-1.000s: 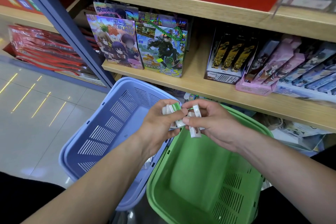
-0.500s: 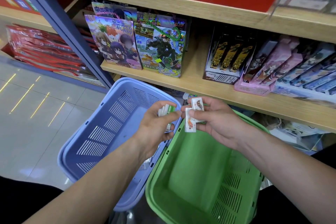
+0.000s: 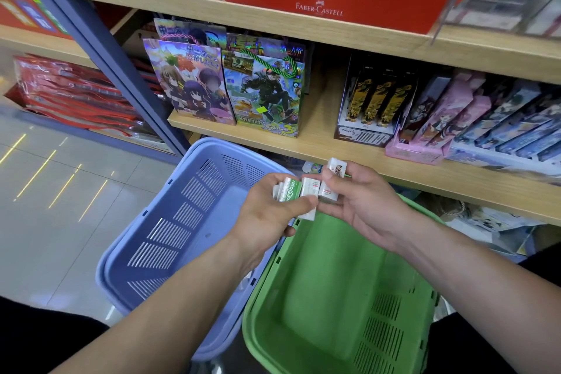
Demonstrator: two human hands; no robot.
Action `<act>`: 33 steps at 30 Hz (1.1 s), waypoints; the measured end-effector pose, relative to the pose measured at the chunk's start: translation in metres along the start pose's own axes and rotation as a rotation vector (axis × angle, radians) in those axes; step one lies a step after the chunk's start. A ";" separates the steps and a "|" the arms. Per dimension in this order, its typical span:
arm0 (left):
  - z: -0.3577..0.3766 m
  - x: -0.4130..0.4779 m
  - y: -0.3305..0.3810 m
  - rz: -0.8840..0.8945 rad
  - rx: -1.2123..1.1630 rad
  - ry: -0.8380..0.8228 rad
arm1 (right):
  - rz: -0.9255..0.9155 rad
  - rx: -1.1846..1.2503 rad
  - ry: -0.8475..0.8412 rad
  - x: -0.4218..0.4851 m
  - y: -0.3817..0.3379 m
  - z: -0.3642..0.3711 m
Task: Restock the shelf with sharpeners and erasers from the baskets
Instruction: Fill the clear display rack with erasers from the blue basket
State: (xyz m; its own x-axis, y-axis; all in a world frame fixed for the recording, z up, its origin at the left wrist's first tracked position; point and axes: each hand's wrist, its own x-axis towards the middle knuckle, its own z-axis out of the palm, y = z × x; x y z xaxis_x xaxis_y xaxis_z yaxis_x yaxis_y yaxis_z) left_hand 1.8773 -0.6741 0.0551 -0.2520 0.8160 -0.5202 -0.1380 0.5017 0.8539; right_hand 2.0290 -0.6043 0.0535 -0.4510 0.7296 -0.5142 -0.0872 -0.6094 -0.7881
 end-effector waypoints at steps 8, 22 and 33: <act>0.017 -0.010 0.017 0.038 -0.088 -0.095 | -0.131 -0.229 0.102 -0.025 -0.011 -0.010; 0.049 -0.051 0.091 0.259 0.002 -0.165 | -0.550 -0.370 0.237 -0.100 -0.078 -0.034; 0.084 -0.090 0.180 0.570 0.184 -0.256 | -0.963 -0.379 0.438 -0.168 -0.166 -0.078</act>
State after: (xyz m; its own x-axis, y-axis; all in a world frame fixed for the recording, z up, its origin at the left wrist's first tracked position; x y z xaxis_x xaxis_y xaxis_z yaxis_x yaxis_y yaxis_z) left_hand 1.9554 -0.6330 0.2545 0.0018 1.0000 0.0079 0.1220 -0.0080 0.9925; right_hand 2.1886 -0.6011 0.2442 0.0164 0.9369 0.3491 0.0781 0.3469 -0.9346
